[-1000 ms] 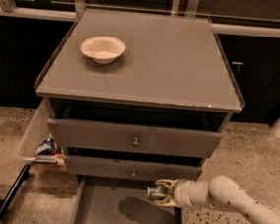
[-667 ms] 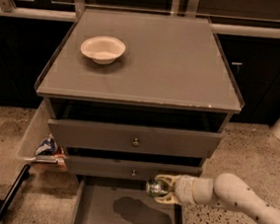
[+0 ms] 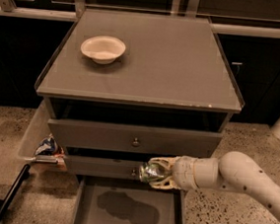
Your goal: Pick green can from bottom drawer and place on counter
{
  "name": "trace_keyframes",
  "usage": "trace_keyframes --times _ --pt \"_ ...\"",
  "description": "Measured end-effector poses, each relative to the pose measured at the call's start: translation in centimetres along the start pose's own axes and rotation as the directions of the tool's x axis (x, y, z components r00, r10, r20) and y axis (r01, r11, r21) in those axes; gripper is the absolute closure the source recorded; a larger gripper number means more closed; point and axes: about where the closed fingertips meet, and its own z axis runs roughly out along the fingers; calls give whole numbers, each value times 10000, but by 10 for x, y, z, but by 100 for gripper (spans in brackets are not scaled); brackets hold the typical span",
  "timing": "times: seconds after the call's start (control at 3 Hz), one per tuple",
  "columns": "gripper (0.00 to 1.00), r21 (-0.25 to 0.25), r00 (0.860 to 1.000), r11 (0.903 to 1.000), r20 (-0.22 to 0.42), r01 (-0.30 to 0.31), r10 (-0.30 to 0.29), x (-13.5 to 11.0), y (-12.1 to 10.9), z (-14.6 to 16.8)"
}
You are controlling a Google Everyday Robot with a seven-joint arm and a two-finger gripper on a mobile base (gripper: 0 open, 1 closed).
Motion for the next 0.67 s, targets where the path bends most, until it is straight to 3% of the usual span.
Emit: trace_keyframes --times 0.33,0.67 --pt "100 42 9992 9995 216 328 -329 -35 -36 -17" --pt "100 434 9984 9981 349 425 -441 -58 -65 -46"
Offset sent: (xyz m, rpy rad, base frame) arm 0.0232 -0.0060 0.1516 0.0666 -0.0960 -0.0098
